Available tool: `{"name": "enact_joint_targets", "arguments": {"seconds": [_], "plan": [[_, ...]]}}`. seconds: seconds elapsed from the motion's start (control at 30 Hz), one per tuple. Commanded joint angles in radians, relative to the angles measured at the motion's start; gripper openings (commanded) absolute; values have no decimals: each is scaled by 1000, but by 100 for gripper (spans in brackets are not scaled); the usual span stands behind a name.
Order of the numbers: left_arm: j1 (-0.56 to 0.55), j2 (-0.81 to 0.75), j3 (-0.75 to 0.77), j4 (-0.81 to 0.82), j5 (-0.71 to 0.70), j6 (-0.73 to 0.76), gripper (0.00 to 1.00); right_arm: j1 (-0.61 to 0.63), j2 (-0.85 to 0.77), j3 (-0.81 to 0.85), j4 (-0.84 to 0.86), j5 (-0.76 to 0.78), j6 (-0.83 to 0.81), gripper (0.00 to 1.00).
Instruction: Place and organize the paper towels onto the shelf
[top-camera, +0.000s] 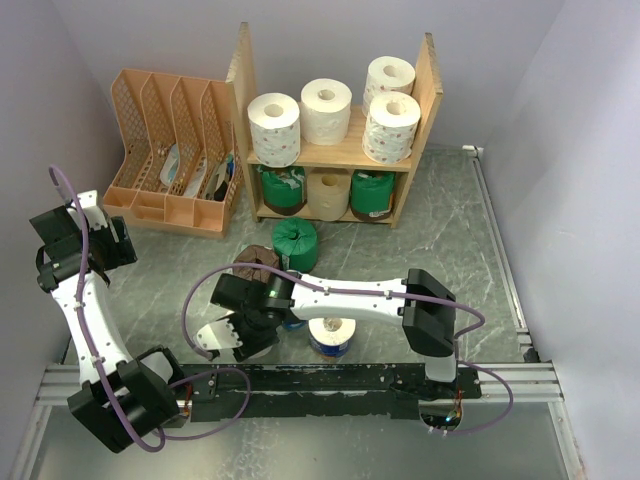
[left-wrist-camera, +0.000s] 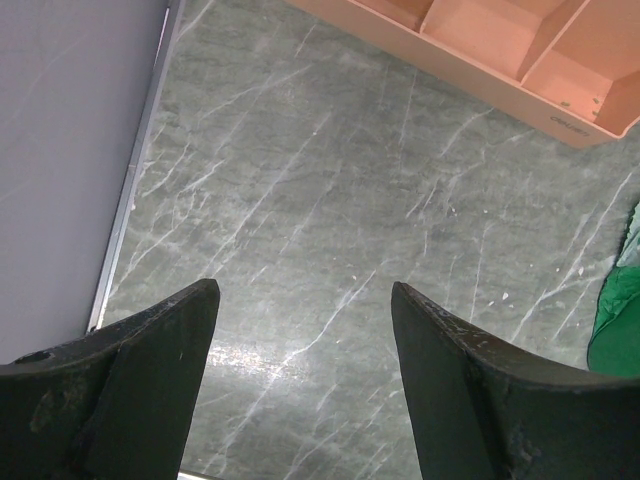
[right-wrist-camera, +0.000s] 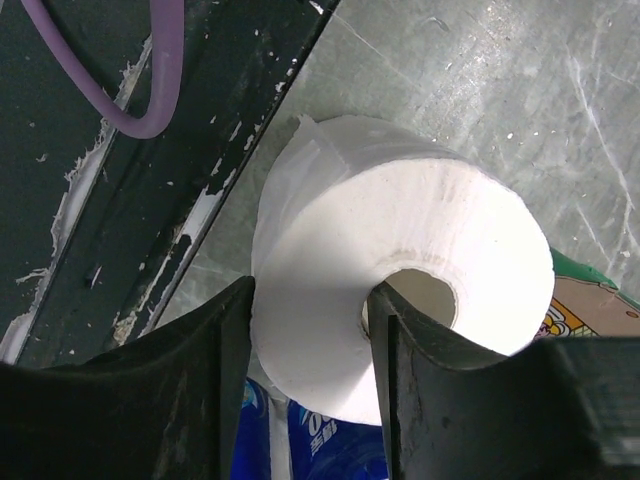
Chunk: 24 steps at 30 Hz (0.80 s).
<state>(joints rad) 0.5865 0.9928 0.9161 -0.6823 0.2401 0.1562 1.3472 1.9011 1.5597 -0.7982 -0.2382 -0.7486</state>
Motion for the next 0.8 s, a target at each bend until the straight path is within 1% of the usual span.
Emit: {"name": "enact_joint_targets", "arguments": {"seconds": [0.0, 0.03, 0.07, 0.1, 0.3, 0.33, 0.5, 0.63, 0.7, 0.77], "plan": [[12, 0, 9, 4, 25, 11, 81, -7, 25, 34, -11, 13, -9, 44], [11, 0, 10, 2, 25, 12, 81, -6, 26, 39, -14, 16, -11, 40], [11, 2, 9, 4, 26, 12, 81, -8, 27, 43, -17, 19, -11, 34], [10, 2, 9, 2, 25, 12, 81, -9, 27, 51, -29, 19, -11, 31], [11, 6, 9, 2, 30, 14, 81, -21, 11, 115, -113, -8, -14, 3], [10, 6, 9, 1, 31, 14, 81, -24, 5, 123, -125, -7, -16, 0], [11, 3, 9, 2, 26, 11, 81, -44, -45, 191, -209, -4, -21, 0], [11, 5, 9, 4, 10, 4, 83, -79, -94, 215, -229, 46, -44, 0], [12, 6, 9, 6, -1, -1, 84, -93, -90, 277, -262, 57, -45, 0], [11, 7, 9, 6, 0, 0, 84, -96, -75, 378, -302, 47, -41, 0]]}}
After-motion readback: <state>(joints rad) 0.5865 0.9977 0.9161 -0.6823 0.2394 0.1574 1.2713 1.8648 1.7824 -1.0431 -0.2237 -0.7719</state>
